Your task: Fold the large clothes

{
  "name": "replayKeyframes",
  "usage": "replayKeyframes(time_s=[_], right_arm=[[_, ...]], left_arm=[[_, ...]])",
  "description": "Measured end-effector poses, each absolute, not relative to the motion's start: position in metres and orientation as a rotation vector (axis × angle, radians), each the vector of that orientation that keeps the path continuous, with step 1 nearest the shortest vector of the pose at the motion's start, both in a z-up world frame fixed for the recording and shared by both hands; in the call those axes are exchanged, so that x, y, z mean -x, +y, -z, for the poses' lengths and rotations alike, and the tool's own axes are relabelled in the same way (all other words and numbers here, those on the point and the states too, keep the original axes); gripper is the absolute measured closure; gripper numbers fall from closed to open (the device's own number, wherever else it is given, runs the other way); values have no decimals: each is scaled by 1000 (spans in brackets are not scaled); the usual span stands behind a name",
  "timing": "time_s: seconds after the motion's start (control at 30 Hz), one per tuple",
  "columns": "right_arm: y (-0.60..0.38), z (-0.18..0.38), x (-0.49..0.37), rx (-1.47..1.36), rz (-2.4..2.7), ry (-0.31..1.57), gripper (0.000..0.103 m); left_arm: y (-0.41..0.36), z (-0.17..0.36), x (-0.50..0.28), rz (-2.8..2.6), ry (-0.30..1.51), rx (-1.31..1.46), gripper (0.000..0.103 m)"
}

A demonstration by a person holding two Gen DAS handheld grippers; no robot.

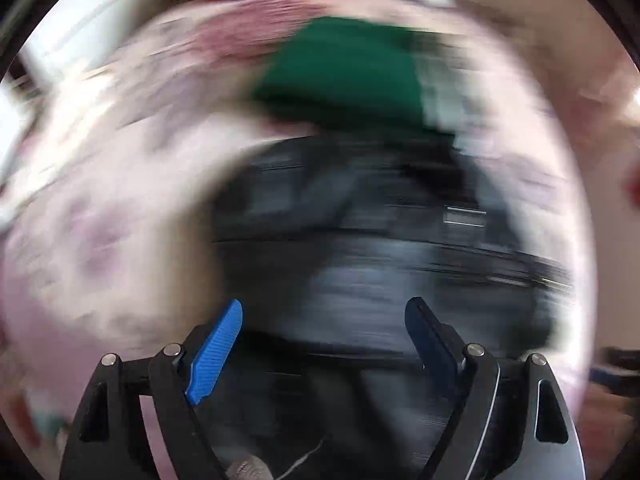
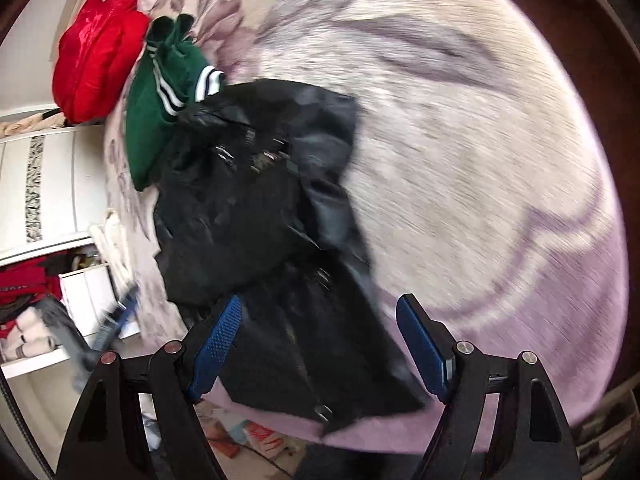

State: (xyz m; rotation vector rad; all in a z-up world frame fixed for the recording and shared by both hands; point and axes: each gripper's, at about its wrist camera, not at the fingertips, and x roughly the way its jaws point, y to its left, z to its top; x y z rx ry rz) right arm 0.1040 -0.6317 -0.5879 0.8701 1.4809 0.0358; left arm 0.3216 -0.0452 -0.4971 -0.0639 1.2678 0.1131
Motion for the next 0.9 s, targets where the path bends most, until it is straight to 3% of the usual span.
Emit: replayKeyframes(time_s=[0.1,0.13,0.17,0.2,0.27,0.33,0.43,0.53,0.63,0.7,0.73,0.77,0.9], right_arm=[[-614,607,-139,-872,-48,1461,22],[-610,613,-149,-881,-59,1464,28],[-601,620,-161,-892,-81,1462,47],[-595,623,-168,-888,-89,1465,58],[-582,622,-180,-837,-89,1448,98],[-576,609,-188,-761,-84,1402,99],[-584,613,-195,-593,74,1420,101],[-606,638,-196,-611,200,1524,101],[-617,621,-196,-840,69,1458,99],[-615,597,-198,-853,0,1376,82],[-613,593,-199,-861,-23,1362,53],[-608,594,-203,-878,-57,1364,34],[-577,628,-218,-834,-102,1522,34]], left_arm=[[10,550,-336,-281,1357,26,20],[19,573,-344,-312,1409,-21,20],[25,594,-349,-317,1451,-52,19],[30,608,-354,-321,1484,-79,17],[37,623,-360,-321,1510,-82,15],[47,625,-361,-326,1517,-67,0],[63,630,-357,-289,1529,51,0],[71,619,-349,-295,1524,86,0],[81,586,-331,-328,1456,140,0],[88,565,-314,-358,1399,203,0],[91,559,-307,-365,1380,225,0],[93,557,-300,-374,1372,238,0],[87,565,-274,-410,1406,251,0]])
